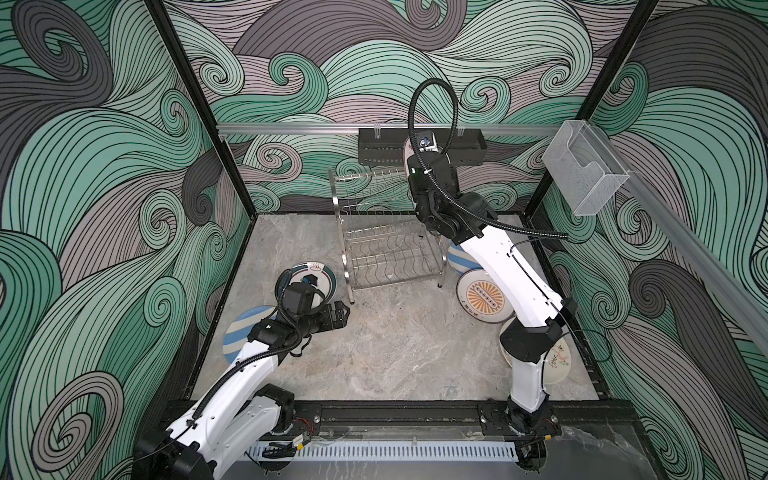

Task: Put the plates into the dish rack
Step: 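Lower the sunburst plate into the rack slots beside the other plates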

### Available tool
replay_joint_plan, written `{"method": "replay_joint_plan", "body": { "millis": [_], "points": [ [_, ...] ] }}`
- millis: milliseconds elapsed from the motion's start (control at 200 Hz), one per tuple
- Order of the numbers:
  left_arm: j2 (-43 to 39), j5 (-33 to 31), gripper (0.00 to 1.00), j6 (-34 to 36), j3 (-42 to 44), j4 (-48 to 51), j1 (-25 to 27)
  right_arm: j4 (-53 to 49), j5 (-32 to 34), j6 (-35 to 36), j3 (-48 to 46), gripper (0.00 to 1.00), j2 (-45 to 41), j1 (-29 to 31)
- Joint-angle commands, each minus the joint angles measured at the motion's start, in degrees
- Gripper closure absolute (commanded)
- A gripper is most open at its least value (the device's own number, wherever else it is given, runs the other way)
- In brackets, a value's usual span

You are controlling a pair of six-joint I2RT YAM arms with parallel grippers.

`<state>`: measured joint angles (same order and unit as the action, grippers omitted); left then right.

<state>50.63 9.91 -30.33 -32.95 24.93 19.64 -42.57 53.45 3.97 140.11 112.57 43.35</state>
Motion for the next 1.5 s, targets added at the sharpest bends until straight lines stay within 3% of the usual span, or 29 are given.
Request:
{"method": "replay_joint_plan", "body": {
  "millis": [0,1161,1496],
  "points": [
    [-0.3,0.1,0.01,-0.5,-1.3,1.0,-0.1,3.4,-0.9,-2.1,0.7,1.0,0.4,-0.3],
    [-0.5,0.5,0.01,-0.9,-0.4,0.4,-0.2,3.6,-1.1,-6.4,-4.5,1.0,1.4,-1.8],
    [-0.7,-0.1,0.01,-1.0,-0.1,0.4,-0.2,2.9,-2.3,-6.4,-5.6,0.77,-0.3,-1.9]
  ]
}}
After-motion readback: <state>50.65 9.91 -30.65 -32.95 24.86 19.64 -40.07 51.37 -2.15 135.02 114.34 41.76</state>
